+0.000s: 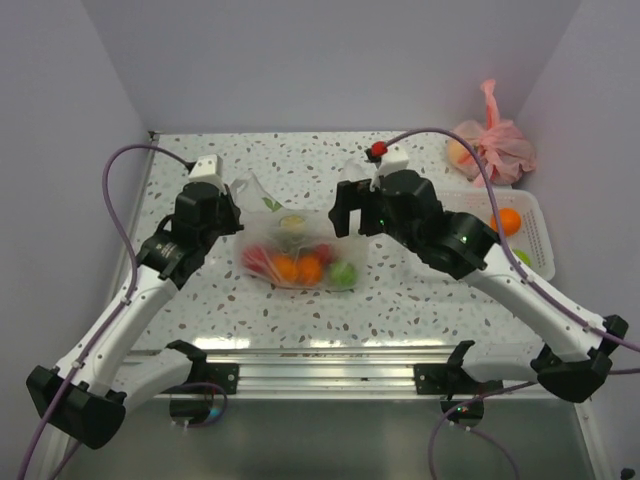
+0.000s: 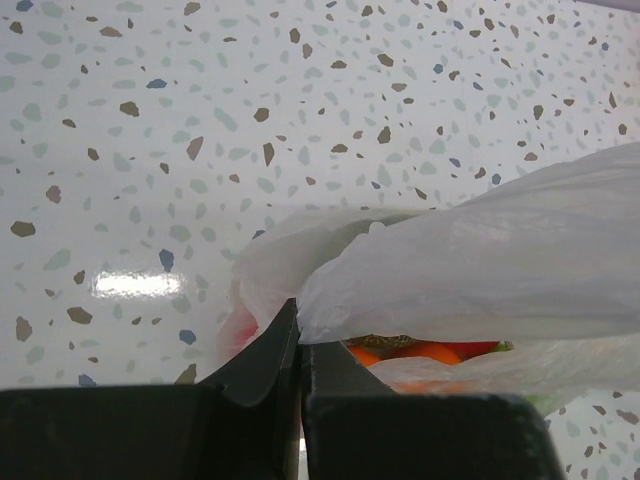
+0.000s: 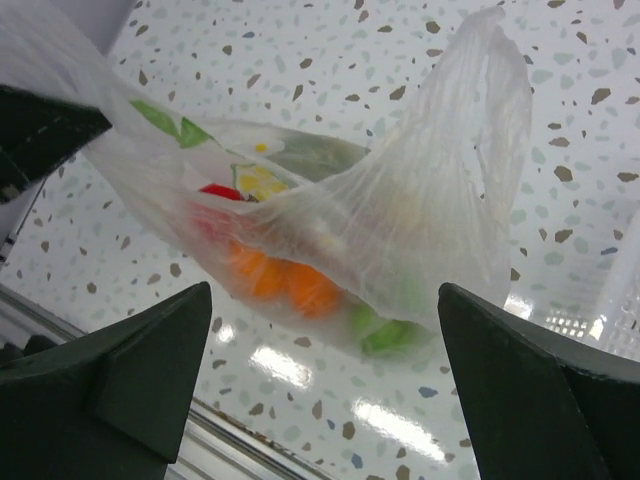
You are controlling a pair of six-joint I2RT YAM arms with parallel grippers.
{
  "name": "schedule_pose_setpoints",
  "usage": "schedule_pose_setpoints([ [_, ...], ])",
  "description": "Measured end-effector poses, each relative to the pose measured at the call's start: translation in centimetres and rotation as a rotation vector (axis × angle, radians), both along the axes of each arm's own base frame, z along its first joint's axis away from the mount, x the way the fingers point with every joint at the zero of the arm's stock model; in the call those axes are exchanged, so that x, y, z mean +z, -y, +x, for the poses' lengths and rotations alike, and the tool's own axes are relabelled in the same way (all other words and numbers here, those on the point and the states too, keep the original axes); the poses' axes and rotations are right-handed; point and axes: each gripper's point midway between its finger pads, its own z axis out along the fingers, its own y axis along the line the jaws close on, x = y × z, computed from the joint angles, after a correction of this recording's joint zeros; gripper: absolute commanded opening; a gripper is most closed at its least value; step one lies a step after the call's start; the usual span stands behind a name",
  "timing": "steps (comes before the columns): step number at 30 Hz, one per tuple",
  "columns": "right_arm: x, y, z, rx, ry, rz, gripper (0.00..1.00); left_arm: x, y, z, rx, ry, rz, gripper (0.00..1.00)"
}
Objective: Untie the knot of the plastic bag and take out the fruit
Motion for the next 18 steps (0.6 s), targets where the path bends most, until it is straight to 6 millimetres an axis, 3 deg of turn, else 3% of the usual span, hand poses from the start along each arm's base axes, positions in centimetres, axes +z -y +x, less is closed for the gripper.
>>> schedule_pose_setpoints([
  [4, -0.7, -1.8, 2.2, -0.095, -0.024, -0.031, 0.99, 0.6, 0.2, -0.3, 0.001, 0.016, -0.032, 0.0],
  [8, -4.0, -2.5, 4.6, -0.207, -0.075, -0.135, 0.99, 1.1, 0.1, -0.9, 0.013, 0.033, -0.074, 0.0],
  [13, -8.0, -3.2, 6.1, -0.28, -0.118, -0.229, 0.98, -0.1, -0.1, -1.6, 0.033, 0.016, -0.106, 0.0],
  [15, -9.1, -3.3, 6.3, -0.299, -0.127, -0.248, 0.91, -1.0, -0.3, -2.0, 0.045, 0.001, -0.113, 0.0],
  [16, -9.6, -3.2, 6.3, -0.306, -0.131, -0.256, 0.75, -1.4, -0.4, -2.1, 0.053, -0.005, -0.117, 0.0],
  [18, -11.2, -2.5, 5.9, -0.319, -0.147, -0.283, 0.56, -2.2, -0.7, -2.5, 0.072, -0.019, -0.123, 0.0],
])
